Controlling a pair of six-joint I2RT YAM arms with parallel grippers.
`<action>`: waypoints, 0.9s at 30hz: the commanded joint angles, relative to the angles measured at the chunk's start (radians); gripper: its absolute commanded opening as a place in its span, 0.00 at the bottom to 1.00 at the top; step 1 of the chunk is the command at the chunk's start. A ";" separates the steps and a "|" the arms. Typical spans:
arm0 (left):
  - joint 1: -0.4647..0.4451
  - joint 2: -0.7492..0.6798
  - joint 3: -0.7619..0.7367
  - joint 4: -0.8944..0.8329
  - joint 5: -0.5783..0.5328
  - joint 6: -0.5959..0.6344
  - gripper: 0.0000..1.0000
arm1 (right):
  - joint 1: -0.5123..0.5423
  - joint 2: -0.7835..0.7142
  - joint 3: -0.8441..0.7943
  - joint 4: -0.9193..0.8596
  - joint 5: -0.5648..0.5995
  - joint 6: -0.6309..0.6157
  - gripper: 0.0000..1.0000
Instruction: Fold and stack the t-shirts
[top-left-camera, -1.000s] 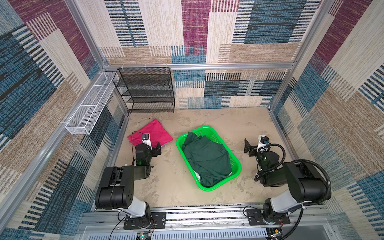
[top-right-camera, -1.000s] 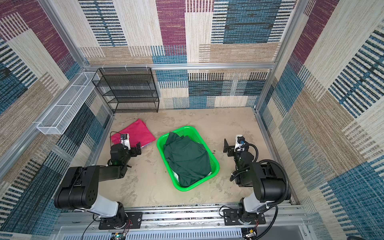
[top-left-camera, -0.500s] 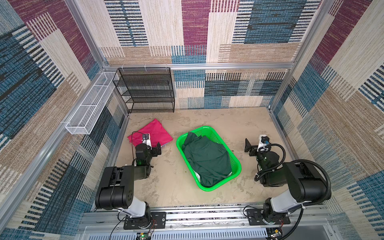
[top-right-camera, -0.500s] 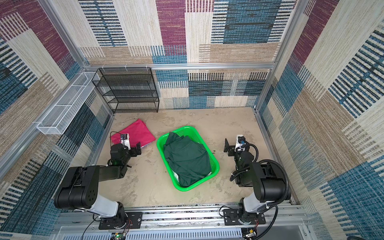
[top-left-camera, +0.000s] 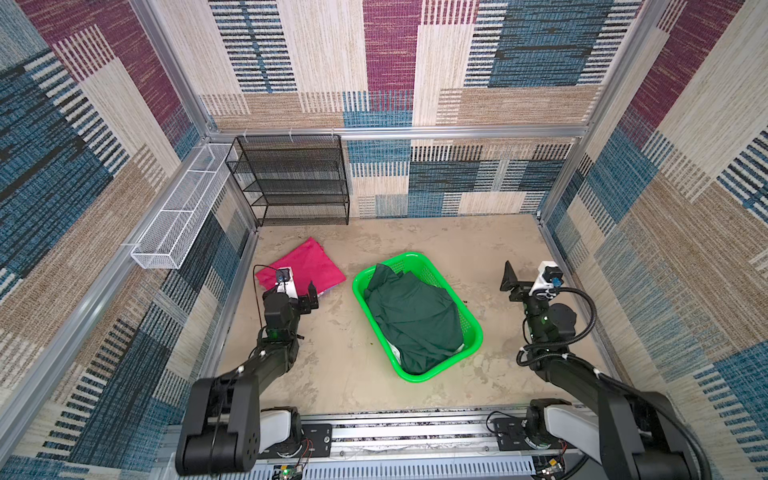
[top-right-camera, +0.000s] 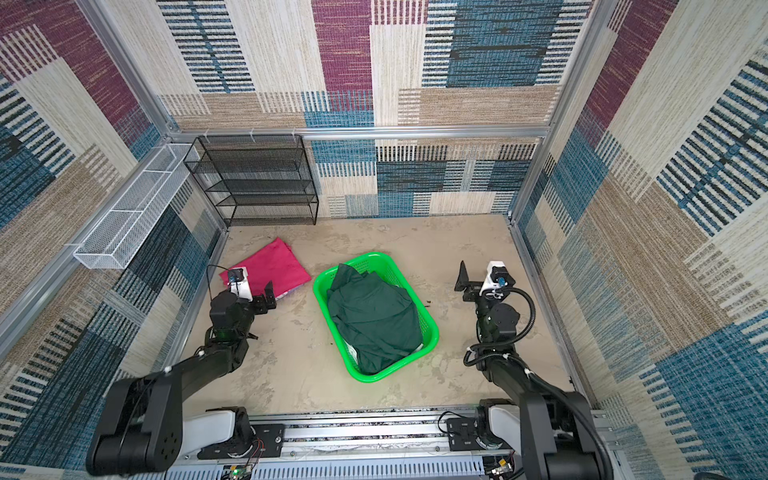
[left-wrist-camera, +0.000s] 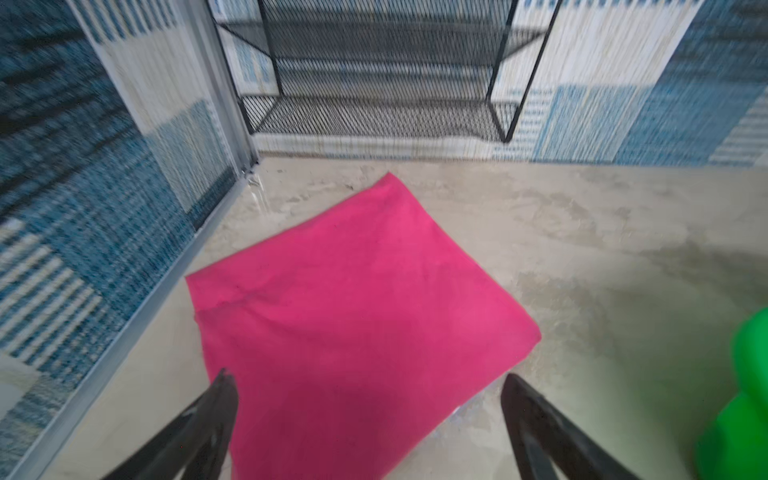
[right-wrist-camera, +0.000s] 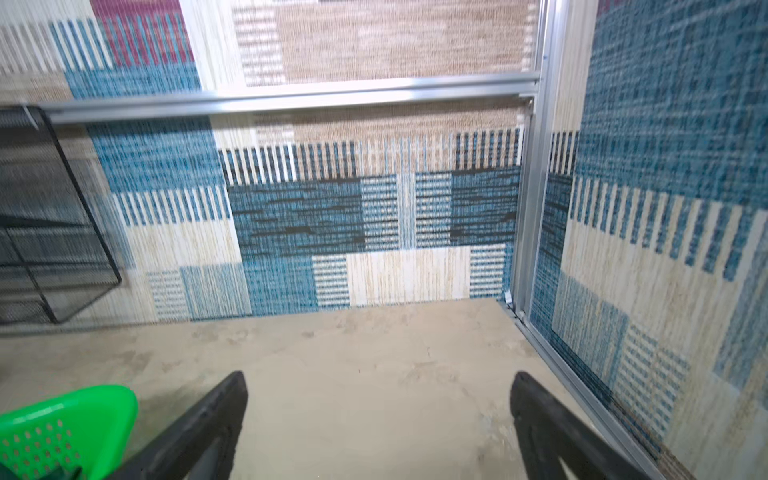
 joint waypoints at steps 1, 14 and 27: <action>-0.011 -0.163 0.069 -0.341 -0.015 -0.225 0.99 | 0.020 -0.047 0.135 -0.455 -0.081 0.087 1.00; -0.018 -0.301 0.451 -1.313 0.805 -0.311 0.99 | 0.598 0.113 0.505 -1.035 -0.191 0.267 0.74; -0.018 -0.497 0.422 -1.507 0.848 -0.371 0.99 | 1.042 0.419 0.668 -1.178 -0.012 0.424 0.60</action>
